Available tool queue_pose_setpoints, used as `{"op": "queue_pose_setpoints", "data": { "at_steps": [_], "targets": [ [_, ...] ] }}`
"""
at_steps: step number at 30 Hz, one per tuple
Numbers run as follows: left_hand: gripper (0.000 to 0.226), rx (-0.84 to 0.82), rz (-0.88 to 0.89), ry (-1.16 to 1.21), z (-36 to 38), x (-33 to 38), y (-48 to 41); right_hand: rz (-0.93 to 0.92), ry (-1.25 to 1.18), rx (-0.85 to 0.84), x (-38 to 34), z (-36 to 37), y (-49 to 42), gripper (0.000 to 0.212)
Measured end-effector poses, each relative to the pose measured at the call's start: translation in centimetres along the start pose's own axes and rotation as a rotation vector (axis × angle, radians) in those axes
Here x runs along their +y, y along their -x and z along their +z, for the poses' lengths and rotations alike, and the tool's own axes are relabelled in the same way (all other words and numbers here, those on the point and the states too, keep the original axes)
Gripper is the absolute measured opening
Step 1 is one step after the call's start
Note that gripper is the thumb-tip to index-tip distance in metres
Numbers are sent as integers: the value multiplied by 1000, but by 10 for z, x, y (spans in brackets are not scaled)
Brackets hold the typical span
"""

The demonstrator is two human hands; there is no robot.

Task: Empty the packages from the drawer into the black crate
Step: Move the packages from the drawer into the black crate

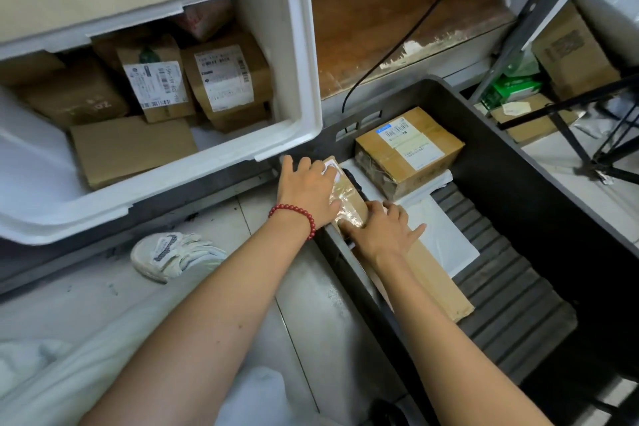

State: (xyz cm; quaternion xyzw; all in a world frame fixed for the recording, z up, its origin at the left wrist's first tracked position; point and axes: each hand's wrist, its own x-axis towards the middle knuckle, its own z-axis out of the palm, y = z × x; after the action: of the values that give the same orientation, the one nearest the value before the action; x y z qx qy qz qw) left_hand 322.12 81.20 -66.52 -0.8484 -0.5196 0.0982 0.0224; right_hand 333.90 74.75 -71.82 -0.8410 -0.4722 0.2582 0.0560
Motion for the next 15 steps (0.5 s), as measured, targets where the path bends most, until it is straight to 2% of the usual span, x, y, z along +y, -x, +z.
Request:
{"op": "queue_pose_setpoints", "data": {
  "at_steps": [3,6,11,13,15],
  "targets": [
    [54,31,-4,-14,-17,-16,9,-167,-91,91,-5,2,17,67],
    [54,77,-20,-63,-46,-41,14,-245,-199,194,-20,-10,20,68],
    [59,113,-216,-28,-89,-105,24,-512,-325,341,-69,-44,18,61],
    [64,78,-308,-30,-93,-129,32,-633,-340,299,-92,-54,18,61],
    [68,73,-365,5,-89,-151,38,-715,-337,178,-116,-62,14,63]
  ]
}}
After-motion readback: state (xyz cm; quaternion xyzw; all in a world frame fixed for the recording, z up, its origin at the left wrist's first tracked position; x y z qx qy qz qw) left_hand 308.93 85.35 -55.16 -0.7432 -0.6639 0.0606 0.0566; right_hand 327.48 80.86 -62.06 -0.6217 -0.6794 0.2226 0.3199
